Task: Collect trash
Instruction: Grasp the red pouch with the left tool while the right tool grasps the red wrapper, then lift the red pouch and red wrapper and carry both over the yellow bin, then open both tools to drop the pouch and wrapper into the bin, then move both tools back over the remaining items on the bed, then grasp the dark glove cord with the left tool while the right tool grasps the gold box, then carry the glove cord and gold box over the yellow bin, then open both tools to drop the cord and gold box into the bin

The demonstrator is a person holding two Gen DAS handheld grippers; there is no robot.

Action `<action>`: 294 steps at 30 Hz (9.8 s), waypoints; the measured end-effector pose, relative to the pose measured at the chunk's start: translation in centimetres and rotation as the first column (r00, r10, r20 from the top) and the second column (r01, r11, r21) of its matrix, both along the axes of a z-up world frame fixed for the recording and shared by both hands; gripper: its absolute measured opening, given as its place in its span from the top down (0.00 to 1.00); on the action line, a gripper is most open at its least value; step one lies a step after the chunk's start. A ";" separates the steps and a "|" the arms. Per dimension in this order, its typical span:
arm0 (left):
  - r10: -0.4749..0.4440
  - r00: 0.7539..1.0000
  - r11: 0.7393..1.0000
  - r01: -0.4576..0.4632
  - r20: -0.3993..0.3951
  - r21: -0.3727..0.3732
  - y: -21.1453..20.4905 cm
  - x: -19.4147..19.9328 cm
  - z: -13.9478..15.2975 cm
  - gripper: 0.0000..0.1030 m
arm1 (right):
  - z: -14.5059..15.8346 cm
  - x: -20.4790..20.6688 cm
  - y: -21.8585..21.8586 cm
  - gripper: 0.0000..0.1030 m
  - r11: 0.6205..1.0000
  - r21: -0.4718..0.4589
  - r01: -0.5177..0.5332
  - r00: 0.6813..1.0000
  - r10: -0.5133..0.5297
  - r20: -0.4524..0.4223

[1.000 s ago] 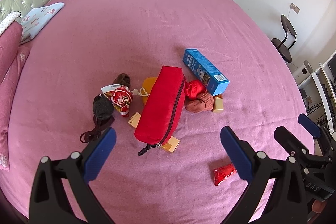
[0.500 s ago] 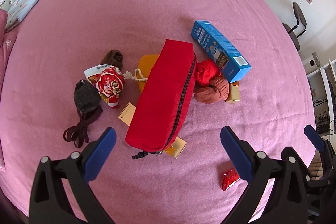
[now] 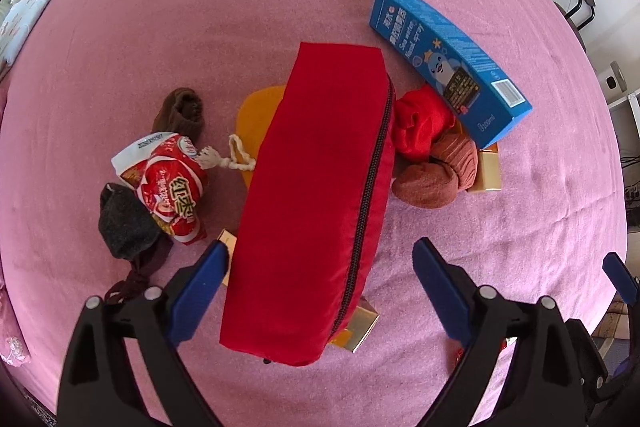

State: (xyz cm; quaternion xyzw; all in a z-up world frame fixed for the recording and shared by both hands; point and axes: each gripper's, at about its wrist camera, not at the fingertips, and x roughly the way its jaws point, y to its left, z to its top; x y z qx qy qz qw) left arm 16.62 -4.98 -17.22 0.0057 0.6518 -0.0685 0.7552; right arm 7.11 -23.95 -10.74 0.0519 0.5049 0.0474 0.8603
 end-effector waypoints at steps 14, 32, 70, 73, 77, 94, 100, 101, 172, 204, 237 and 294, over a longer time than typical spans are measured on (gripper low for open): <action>-0.046 0.999 0.993 0.043 -0.024 -0.113 -0.1 -0.9 -1.2 0.96 | -2.4 -2.9 -2.0 0.08 0.997 0.030 0.069 0.995 -0.067 -0.074; -0.164 0.984 0.958 0.177 0.074 -0.226 -3.7 -10.0 3.4 0.96 | -7.8 -8.5 -4.0 0.09 0.932 0.181 0.314 0.921 -0.253 -0.297; -0.593 0.805 0.790 0.583 0.007 -0.190 -15.2 -30.3 4.7 0.97 | -0.9 -25.8 -10.0 0.80 0.944 0.145 0.298 0.944 -0.269 -0.192; -0.654 0.756 0.742 0.642 0.001 -0.193 -19.4 -34.0 4.7 0.97 | -1.0 -30.1 -13.4 0.79 0.930 0.123 0.348 0.927 -0.321 -0.196; -0.721 0.693 0.679 0.702 -0.014 -0.217 -25.2 -39.6 4.3 0.97 | -1.6 -36.9 -18.1 0.79 0.906 0.082 0.415 0.895 -0.391 -0.215; -0.899 0.416 0.438 0.866 -0.139 -0.240 -40.0 -57.4 -2.0 0.96 | -8.5 -57.2 -28.8 0.78 0.745 0.072 0.663 0.713 -0.598 -0.366; -0.926 0.342 0.374 0.891 -0.161 -0.259 -42.1 -58.7 -3.6 0.66 | -10.0 -59.1 -30.3 0.62 0.709 0.082 0.700 0.675 -0.621 -0.398; -0.926 0.341 0.373 0.894 -0.165 -0.246 -42.8 -59.2 -4.1 0.49 | -10.1 -59.5 -30.5 0.51 0.704 0.066 0.707 0.666 -0.631 -0.397; 0.126 0.991 0.991 -0.124 0.043 -0.051 18.1 -7.3 -1.8 0.27 | -1.8 2.1 17.2 0.43 0.931 0.094 -0.352 0.922 0.362 -0.137; 0.139 0.988 0.947 -0.154 -0.073 -0.283 22.0 -8.6 -3.8 0.75 | -10.1 6.7 23.6 0.63 0.883 0.044 -0.468 0.832 0.457 -0.314; -0.399 0.916 0.873 0.391 0.031 -0.292 -6.2 -21.9 6.2 0.75 | 1.1 -17.5 -3.0 0.64 0.975 0.185 0.127 0.988 -0.107 -0.113; -0.885 0.426 0.464 0.842 -0.189 -0.275 -43.6 -55.4 -7.2 0.28 | -12.2 -62.5 -30.4 0.43 0.518 0.148 0.842 0.531 -0.753 -0.389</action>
